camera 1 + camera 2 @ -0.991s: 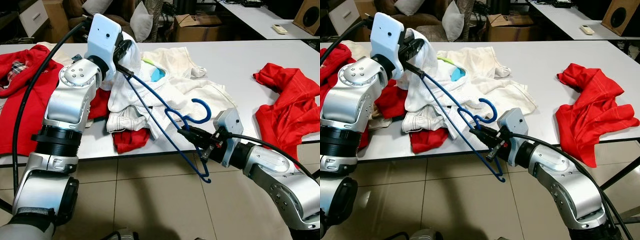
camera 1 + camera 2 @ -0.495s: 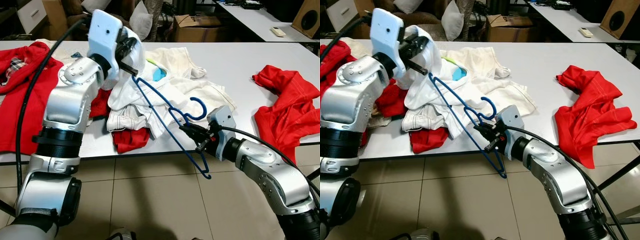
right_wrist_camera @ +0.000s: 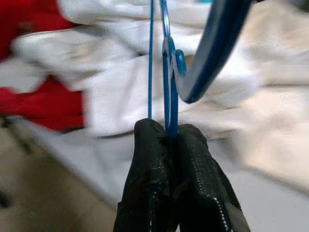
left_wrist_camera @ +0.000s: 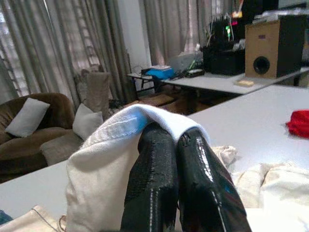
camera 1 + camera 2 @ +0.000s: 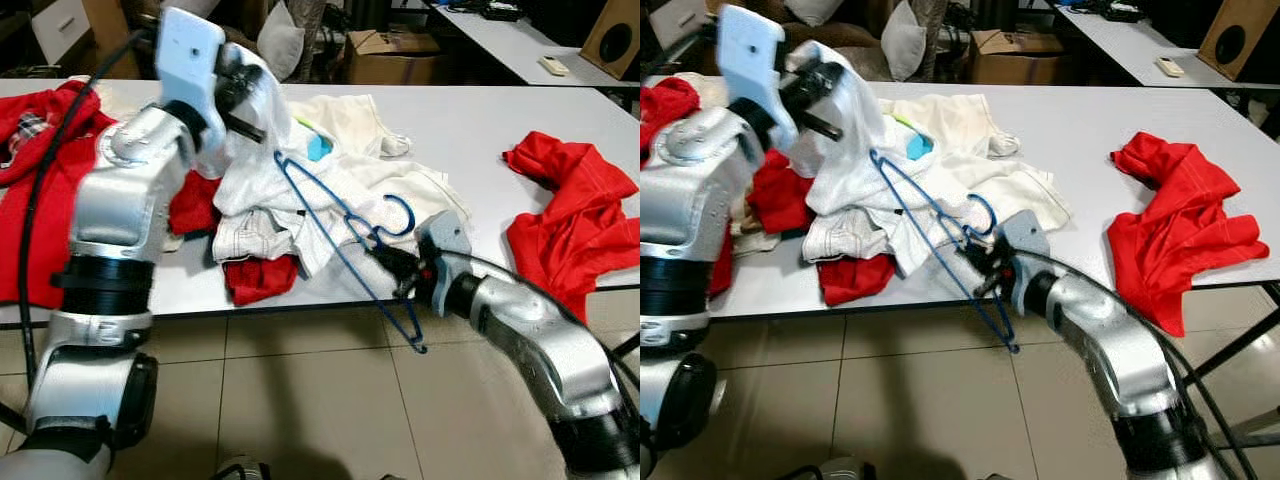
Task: Hang hanger
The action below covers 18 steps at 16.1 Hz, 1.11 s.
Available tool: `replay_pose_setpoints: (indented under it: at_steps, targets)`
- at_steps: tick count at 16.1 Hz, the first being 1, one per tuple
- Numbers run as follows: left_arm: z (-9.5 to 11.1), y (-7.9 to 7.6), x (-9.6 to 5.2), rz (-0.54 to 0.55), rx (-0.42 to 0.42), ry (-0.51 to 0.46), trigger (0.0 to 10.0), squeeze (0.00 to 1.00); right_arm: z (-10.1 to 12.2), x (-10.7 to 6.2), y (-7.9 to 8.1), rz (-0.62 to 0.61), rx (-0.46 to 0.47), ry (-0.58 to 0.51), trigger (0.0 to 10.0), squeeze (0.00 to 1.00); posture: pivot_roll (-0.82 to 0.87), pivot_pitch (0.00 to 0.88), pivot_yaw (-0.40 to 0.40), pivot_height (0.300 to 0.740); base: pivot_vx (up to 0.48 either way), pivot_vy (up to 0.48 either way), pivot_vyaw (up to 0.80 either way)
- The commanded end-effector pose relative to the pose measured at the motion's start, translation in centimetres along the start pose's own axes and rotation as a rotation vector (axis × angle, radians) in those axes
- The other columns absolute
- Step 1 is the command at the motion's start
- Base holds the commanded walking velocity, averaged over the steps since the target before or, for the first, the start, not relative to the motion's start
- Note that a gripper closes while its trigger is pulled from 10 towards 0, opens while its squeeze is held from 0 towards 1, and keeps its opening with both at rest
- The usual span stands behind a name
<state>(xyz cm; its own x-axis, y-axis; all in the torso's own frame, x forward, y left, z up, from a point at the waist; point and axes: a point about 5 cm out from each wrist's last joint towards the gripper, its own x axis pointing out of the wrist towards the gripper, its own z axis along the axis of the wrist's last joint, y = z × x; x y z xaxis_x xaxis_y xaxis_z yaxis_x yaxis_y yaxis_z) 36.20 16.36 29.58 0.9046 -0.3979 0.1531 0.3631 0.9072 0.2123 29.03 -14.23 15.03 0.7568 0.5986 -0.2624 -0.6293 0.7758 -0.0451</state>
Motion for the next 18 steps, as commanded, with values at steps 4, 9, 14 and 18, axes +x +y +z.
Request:
replay_pose_setpoints:
  at_steps: [4, 9, 14, 18]
  targets:
    - [0.5, 1.1, -1.5, 0.014, -0.051, -0.007, 0.0, 0.00, 2.6, -1.6, -6.3, -0.254, -0.091, -0.079, 10.0, 0.00, -0.03, 0.000, -0.044, 0.740, 0.000, 0.000, 0.00]
    - [-2.6, -0.6, -3.3, 0.012, -0.034, 0.105, 0.0, 0.00, 4.6, -2.7, -6.4, -0.094, -0.152, -0.154, 10.0, 0.00, -0.01, 0.000, -0.069, 0.740, 0.000, 0.000, 0.00]
    - [-1.7, -1.3, -2.0, 0.033, -0.013, 0.068, 0.0, 0.00, 2.3, -4.2, 0.4, 0.242, -0.063, -0.146, 10.0, 0.00, -0.03, 0.000, -0.059, 0.740, 0.000, 0.000, 0.00]
    - [-1.2, -1.3, -1.6, 0.027, 0.012, 0.053, 0.0, 0.00, 1.5, -3.7, 2.2, 0.264, -0.017, -0.123, 10.0, 0.00, -0.03, 0.000, -0.050, 0.740, 0.000, 0.000, 0.00]
